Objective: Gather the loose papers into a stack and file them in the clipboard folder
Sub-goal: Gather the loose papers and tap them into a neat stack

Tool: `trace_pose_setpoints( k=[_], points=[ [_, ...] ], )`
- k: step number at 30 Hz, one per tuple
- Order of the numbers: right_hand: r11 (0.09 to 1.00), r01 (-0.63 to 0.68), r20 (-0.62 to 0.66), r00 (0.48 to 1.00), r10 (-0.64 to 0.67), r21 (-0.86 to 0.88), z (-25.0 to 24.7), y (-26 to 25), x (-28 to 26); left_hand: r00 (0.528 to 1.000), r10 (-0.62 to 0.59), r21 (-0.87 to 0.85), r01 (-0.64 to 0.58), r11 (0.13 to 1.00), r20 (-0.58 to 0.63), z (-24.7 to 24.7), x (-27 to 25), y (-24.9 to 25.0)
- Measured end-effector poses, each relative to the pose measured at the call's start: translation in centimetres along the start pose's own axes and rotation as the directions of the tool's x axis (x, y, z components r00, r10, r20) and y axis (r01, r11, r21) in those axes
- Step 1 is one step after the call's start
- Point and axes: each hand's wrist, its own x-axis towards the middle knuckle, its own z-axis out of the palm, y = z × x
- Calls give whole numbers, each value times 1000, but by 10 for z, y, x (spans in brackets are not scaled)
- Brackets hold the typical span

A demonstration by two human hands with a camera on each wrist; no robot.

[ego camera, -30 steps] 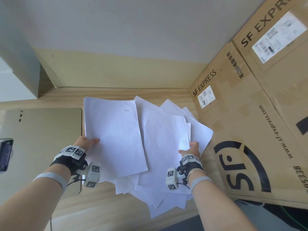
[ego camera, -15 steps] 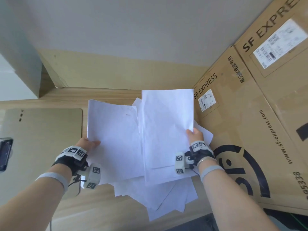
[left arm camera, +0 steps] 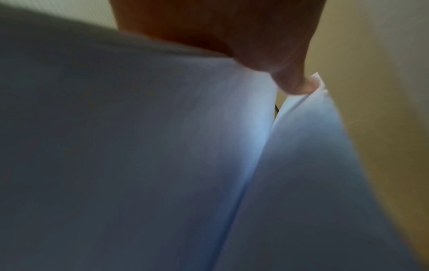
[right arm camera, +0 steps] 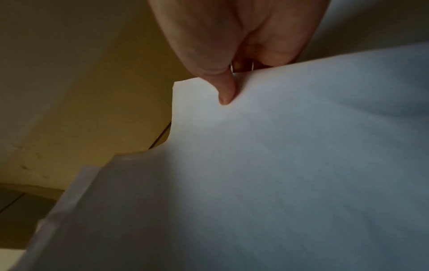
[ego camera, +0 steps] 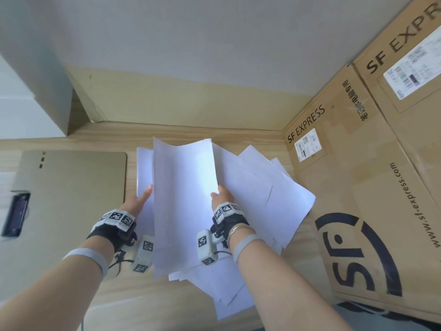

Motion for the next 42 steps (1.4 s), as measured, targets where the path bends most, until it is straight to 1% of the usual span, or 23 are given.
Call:
trace_pose_setpoints(
  k=[1,2,3,4,5,6,7,9,12,14,17,20,24,26,29,34,36,40,42],
  points=[
    [1000,1,2,1000,-1,-12,-2,1,1,999,-23,-83,25,996,22,-1,12,-8],
    [1000,3,-2,1000,-3,-29,-5,3,2,998,-58,-135,61,989,26,-2,36,-22],
    [999,10,-1,1000,-10,-52,-8,5,4,995,-89,-161,95,982,46,-1,45,-28],
    [996,31,6,999,-31,-82,-11,7,5,994,-93,-170,101,980,57,-1,57,-35],
    [992,54,22,998,-52,-116,-11,9,8,997,-58,-155,67,986,58,-1,58,-33],
    [986,81,30,997,-77,-148,-12,10,9,998,-12,-111,18,994,55,0,42,-24],
    [979,108,18,994,-107,-173,-12,11,11,999,25,-84,-22,996,35,1,16,-9],
    [970,108,-13,993,-113,-218,-15,14,14,998,58,-49,-58,997,-2,3,2,-1],
    [941,13,-46,998,-30,-339,-29,27,17,995,52,-13,-53,998,-88,-1,1,-4],
    [913,-15,-27,1000,5,-408,-35,39,18,992,45,-37,-50,998,-117,-5,3,-7],
    [910,-4,23,1000,15,-415,-37,53,17,989,42,-99,-56,993,-142,-10,7,-12],
    [906,-21,26,999,35,-422,-37,54,20,990,32,-157,-54,986,-140,-12,5,-13],
    [854,-51,-63,998,22,-517,-35,50,18,992,39,-205,-63,977,-118,-9,5,-13],
    [864,-52,-80,997,14,-501,-34,52,16,993,50,-228,-73,971,-104,-8,4,-11],
    [904,-33,-64,998,6,-427,-34,57,14,994,62,-266,-83,960,-86,-7,1,-10],
    [912,-38,-43,999,23,-409,-34,58,14,996,57,-278,-74,958,-68,-8,1,-15],
    [904,-39,-56,998,17,-426,-33,56,12,996,55,-279,-71,958,-65,-8,1,-16],
    [859,-57,-103,995,5,-508,-30,53,12,997,52,-260,-67,963,-64,-8,-2,-18],
    [863,-56,-103,995,5,-503,-29,54,12,996,57,-262,-71,962,-62,-8,-3,-18]
  ],
)
